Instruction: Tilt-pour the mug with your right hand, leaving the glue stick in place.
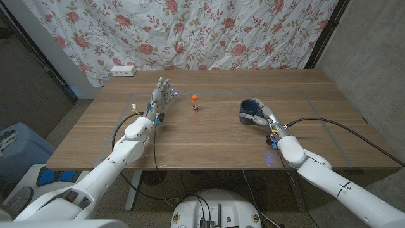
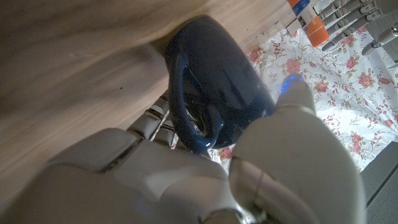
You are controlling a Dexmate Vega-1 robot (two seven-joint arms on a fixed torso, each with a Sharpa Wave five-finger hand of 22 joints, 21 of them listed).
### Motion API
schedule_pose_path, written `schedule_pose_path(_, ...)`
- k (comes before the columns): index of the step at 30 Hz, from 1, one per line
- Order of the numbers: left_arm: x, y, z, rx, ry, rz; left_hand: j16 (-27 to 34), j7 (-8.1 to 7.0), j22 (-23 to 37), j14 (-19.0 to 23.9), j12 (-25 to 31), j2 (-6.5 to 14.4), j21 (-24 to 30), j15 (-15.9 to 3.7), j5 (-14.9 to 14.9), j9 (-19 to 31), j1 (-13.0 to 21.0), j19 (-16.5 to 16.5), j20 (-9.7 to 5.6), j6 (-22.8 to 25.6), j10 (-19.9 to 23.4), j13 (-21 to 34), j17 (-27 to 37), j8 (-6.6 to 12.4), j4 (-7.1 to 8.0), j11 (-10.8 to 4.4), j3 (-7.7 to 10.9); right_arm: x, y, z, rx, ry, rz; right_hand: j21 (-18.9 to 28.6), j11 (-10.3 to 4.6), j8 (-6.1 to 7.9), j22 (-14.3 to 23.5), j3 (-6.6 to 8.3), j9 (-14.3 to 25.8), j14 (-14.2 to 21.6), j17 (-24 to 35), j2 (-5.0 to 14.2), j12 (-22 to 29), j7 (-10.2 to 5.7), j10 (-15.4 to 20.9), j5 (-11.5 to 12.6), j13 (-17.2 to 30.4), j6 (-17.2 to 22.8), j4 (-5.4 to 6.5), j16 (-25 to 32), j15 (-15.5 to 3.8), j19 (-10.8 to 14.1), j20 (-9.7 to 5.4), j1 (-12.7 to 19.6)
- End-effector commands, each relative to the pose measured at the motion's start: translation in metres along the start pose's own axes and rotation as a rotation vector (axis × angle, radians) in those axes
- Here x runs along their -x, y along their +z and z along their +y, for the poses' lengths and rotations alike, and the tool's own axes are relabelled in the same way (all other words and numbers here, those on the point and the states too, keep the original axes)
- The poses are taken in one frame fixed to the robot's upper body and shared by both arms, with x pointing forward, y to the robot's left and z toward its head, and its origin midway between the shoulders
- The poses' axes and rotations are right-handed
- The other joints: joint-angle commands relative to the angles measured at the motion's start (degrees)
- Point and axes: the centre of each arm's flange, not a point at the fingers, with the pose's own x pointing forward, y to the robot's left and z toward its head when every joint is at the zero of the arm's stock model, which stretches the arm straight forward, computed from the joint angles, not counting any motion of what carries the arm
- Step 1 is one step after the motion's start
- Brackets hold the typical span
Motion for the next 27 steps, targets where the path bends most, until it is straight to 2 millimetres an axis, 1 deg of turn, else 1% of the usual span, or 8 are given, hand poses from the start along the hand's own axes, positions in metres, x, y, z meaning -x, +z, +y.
schedule_pose_path(1, -0.001, 0.004, 0.003, 0.001, 0.001, 0.002, 0.31, -0.34, 0.18, 0.50, 0.23, 6.79, 0.34, -0.17, 0.23, 0.15, -0.18, 0.49, -0.01, -0.07, -0.19, 0.27, 0.30, 0.39, 0.06, -0.39, 0.34, 0.000, 0.003, -0.012, -0.019, 0.070, -0.027, -0.01, 0.29, -1.45, 0.00, -1.27, 0.03, -2.73, -0.36, 0.04, 0.03, -0.41, -2.40, 0.77, -0.60, -1.66, 0.40, -0.09, 0.61, -1.90, 0.26, -2.15)
schedule_pose_path(7, 0.000, 0.004, 0.003, 0.000, 0.001, 0.002, 0.29, -0.37, 0.18, 0.45, 0.21, 6.79, 0.35, -0.18, 0.22, 0.15, -0.18, 0.52, -0.03, -0.13, -0.27, 0.27, 0.30, 0.37, 0.06, -0.36, 0.34, 0.001, 0.004, -0.022, -0.047, 0.110, -0.049, 0.00, 1.04, -3.30, 0.00, -3.45, 0.07, -5.83, -0.84, -0.30, 0.09, -0.40, -5.63, 0.89, -1.60, -3.50, 1.94, 0.10, 1.69, -4.85, 0.98, -5.93)
schedule_pose_path(11, 0.000, 0.004, 0.002, 0.000, 0.001, 0.002, 0.29, -0.33, 0.18, 0.47, 0.22, 6.80, 0.35, -0.20, 0.23, 0.15, -0.18, 0.51, -0.03, -0.16, -0.22, 0.27, 0.30, 0.35, 0.06, -0.27, 0.34, 0.003, 0.003, -0.031, -0.095, 0.117, -0.045, -0.05, 1.06, -3.71, 0.00, -4.19, 0.06, -6.66, -0.91, -0.37, 0.25, -0.31, -6.09, 0.80, -1.86, -3.82, 2.54, 0.15, 1.99, -5.82, 1.25, -7.34)
schedule_pose_path(14, 0.000, 0.003, 0.002, 0.000, 0.003, 0.001, 0.28, -0.33, 0.17, 0.45, 0.23, 6.80, 0.34, -0.23, 0.23, 0.15, -0.18, 0.50, -0.06, -0.08, -0.21, 0.27, 0.30, 0.39, 0.06, -0.13, 0.34, 0.003, 0.003, -0.037, -0.125, 0.121, -0.040, 0.06, 1.07, -3.98, 0.01, -5.11, 0.04, -7.65, -0.98, -0.31, 0.37, -0.08, -6.61, 0.58, -2.17, -3.68, 3.41, 0.23, 2.44, -6.57, 1.58, -9.24)
schedule_pose_path(15, 0.000, 0.003, 0.002, 0.000, 0.003, 0.001, 0.29, -0.35, 0.17, 0.45, 0.22, 6.80, 0.35, -0.25, 0.23, 0.15, -0.17, 0.52, -0.03, -0.05, -0.23, 0.27, 0.30, 0.40, 0.05, -0.21, 0.34, 0.003, 0.003, -0.039, -0.138, 0.114, -0.035, 0.08, 1.19, -4.21, 0.01, -5.92, 0.04, -8.14, -1.01, 0.02, 0.44, 0.24, -7.11, 0.40, -2.45, -3.54, 4.40, 0.45, 2.73, -7.55, 1.97, -11.22)
schedule_pose_path(16, 0.000, 0.003, 0.002, 0.000, 0.003, 0.001, 0.29, -0.38, 0.17, 0.45, 0.21, 6.80, 0.35, -0.24, 0.23, 0.15, -0.17, 0.51, -0.03, -0.04, -0.26, 0.27, 0.30, 0.40, 0.05, -0.37, 0.34, 0.004, 0.003, -0.040, -0.145, 0.115, -0.033, 0.11, 1.29, -4.34, 0.01, -6.25, 0.03, -8.78, -1.03, 0.18, 0.47, 0.55, -7.32, 0.34, -2.57, -3.53, 4.82, 0.37, 3.11, -7.90, 2.08, -12.04)
schedule_pose_path(21, 0.000, 0.003, 0.001, 0.000, 0.001, 0.002, 0.28, -0.42, 0.17, 0.44, 0.23, 6.80, 0.35, -0.24, 0.23, 0.15, -0.18, 0.51, -0.04, -0.06, -0.21, 0.27, 0.30, 0.40, 0.06, -0.42, 0.34, 0.004, 0.004, -0.045, -0.189, 0.095, -0.018, -0.03, 1.39, -4.76, 0.02, -7.02, -0.02, -9.92, -1.03, 0.80, 0.40, 1.13, -8.29, 0.20, -2.83, -3.83, 6.03, 0.40, 3.36, -9.39, 2.41, -14.28)
schedule_pose_path(27, 0.000, 0.003, 0.001, 0.000, 0.001, 0.001, 0.28, -0.42, 0.17, 0.44, 0.25, 6.80, 0.35, -0.23, 0.23, 0.15, -0.18, 0.51, -0.04, -0.11, -0.14, 0.27, 0.30, 0.37, 0.06, -0.45, 0.34, 0.006, 0.004, -0.045, -0.237, 0.080, -0.009, 0.14, 1.54, -4.87, 0.02, -7.63, -0.06, -10.35, -1.04, 1.22, 0.56, 1.83, -8.50, 0.08, -3.01, -3.58, 7.00, 0.58, 3.37, -9.84, 2.43, -16.09)
